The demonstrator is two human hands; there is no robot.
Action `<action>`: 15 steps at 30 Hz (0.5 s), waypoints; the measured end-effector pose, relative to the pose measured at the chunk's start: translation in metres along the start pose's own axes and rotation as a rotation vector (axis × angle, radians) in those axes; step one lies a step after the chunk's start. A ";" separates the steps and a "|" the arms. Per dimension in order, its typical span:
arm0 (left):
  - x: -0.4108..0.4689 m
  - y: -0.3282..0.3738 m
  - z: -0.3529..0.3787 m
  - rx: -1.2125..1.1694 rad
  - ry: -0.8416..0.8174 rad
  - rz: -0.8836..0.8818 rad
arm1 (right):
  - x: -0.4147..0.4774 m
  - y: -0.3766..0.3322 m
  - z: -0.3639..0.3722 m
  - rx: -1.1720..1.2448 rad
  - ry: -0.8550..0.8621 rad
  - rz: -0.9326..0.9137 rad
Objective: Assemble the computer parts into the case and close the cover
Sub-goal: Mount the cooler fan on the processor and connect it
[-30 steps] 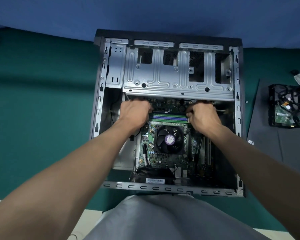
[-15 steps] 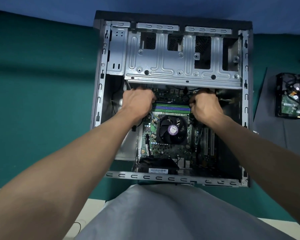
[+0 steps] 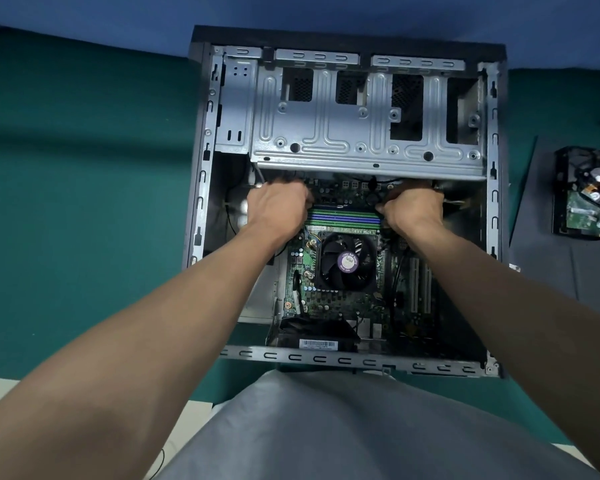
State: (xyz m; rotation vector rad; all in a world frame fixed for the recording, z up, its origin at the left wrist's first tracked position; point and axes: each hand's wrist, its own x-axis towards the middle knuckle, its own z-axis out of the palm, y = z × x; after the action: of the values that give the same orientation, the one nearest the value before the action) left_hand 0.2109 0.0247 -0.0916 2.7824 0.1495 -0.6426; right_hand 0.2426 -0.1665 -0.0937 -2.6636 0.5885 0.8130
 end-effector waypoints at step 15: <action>-0.004 0.008 0.008 -0.751 0.084 -0.698 | 0.006 -0.001 0.002 0.309 0.014 0.259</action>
State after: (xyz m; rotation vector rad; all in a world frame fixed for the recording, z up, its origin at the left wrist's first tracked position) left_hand 0.2057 0.0151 -0.0947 1.9802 1.1481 -0.4653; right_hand 0.2463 -0.1665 -0.0986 -2.3435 0.9908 0.7033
